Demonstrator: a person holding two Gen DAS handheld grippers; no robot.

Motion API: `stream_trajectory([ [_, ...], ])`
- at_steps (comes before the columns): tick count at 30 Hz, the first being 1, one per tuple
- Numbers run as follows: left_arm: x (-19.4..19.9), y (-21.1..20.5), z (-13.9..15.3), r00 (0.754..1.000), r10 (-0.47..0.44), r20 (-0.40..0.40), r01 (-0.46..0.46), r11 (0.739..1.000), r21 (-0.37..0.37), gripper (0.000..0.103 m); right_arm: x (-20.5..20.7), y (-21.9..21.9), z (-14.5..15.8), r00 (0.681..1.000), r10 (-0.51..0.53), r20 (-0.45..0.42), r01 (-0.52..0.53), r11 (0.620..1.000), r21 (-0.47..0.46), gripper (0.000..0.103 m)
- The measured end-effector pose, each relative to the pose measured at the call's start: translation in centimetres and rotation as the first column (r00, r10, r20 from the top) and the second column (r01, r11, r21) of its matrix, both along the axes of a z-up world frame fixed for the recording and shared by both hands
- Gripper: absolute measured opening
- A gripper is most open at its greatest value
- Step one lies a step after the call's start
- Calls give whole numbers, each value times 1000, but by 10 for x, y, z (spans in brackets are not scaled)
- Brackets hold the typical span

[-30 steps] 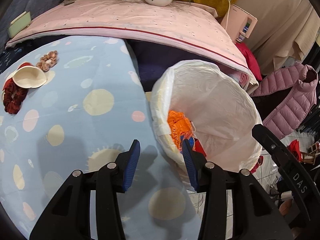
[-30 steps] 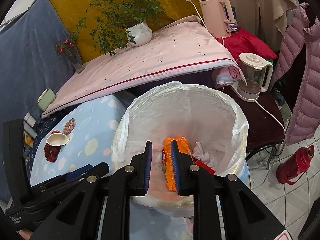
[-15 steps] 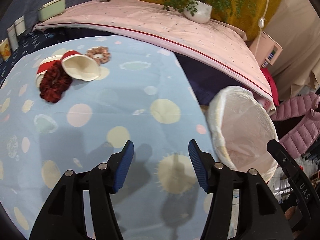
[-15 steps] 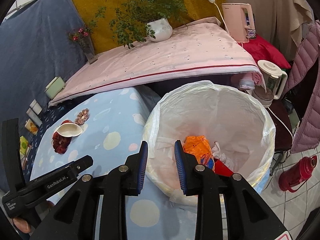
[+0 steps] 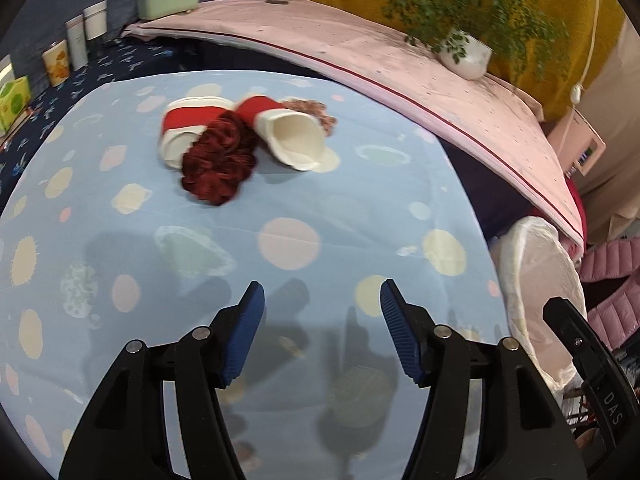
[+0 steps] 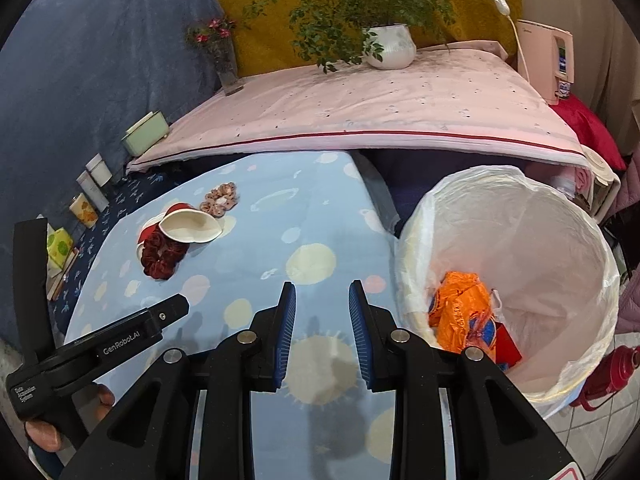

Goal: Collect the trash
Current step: 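Move both tools back over the red-and-white cups and dark red scrunchie, then grasp the dark red scrunchie with the left tool while the right grasps a red-and-white cup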

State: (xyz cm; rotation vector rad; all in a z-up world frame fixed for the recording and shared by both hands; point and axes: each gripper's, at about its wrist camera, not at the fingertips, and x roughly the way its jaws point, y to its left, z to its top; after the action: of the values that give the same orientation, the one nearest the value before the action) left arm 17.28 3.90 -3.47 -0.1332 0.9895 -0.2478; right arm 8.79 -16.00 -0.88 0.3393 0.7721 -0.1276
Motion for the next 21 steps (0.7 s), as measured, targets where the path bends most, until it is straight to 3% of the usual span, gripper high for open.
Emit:
stream_trajectory([
  [11,25,63,-10,994,107,-14,-107,994,-2,59,38,66,-7,991,131,-20,-131,991,-14,28],
  [21,60,83,-12,991,136,-14,-136,990,-26,59,69,102,-11,979,200,-26,-201,979,-22,28],
])
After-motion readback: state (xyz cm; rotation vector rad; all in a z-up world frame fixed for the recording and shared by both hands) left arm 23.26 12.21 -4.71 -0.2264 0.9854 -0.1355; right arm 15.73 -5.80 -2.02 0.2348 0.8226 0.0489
